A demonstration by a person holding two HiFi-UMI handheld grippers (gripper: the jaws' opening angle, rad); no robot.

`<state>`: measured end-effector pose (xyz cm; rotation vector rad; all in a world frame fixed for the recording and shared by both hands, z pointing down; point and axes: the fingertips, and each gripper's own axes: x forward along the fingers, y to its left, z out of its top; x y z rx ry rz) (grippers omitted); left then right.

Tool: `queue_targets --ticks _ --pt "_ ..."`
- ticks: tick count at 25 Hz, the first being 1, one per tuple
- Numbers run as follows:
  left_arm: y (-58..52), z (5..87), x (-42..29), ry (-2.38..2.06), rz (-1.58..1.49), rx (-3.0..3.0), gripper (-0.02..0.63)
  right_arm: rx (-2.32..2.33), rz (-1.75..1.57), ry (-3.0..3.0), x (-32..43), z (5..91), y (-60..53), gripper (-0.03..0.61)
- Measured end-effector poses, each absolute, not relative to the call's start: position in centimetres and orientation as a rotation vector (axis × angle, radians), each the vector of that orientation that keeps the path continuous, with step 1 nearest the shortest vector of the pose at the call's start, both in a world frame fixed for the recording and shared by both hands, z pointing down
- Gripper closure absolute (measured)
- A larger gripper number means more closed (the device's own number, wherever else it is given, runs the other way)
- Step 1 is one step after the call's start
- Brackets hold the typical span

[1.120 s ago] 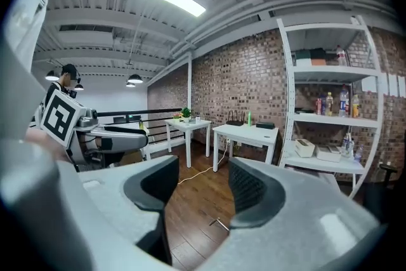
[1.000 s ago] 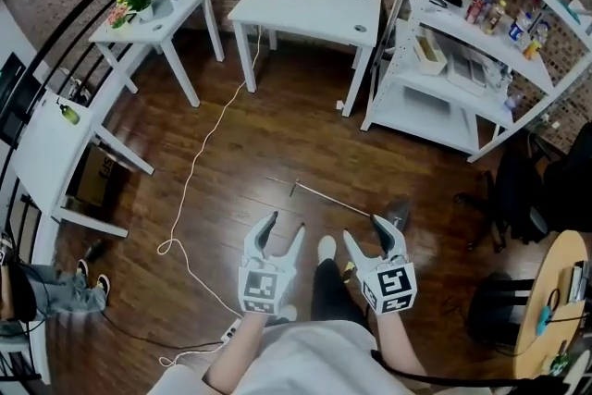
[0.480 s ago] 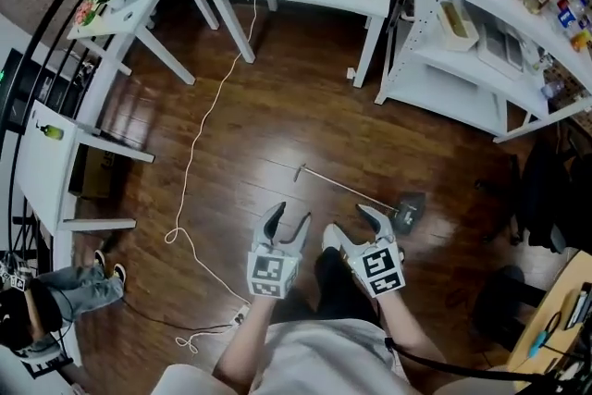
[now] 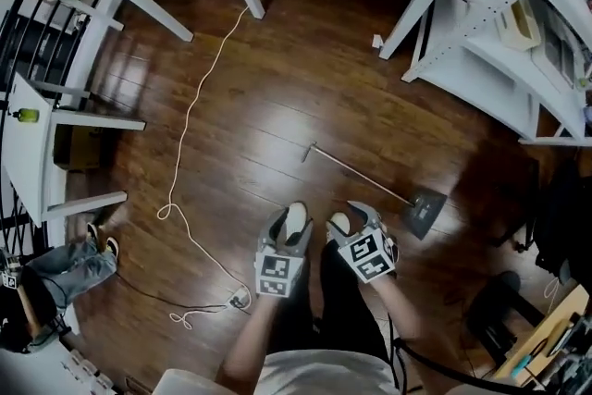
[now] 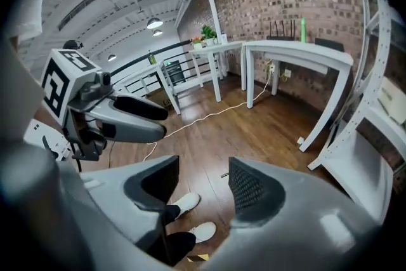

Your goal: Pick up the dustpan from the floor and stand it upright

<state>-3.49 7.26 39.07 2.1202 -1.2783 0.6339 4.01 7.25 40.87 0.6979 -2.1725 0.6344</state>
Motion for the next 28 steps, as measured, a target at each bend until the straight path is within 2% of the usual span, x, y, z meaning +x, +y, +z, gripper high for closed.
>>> queue_targets --ticks 13,19,28 --pt "6.0 66.7 -8.3 -1.148 0.712 1.948 0.356 0.555 0.696 -1.988 -0.8 71.6 1.2 0.345" --pt "5.5 78.0 -10.6 -1.117 0.693 1.892 0.356 0.521 0.646 -1.936 -2.8 85.3 -0.7 0.377" --pt "5.2 87.8 -11.9 -1.13 0.667 1.836 0.356 0.519 0.451 -1.865 -3.4 99.8 -4.5 0.393"
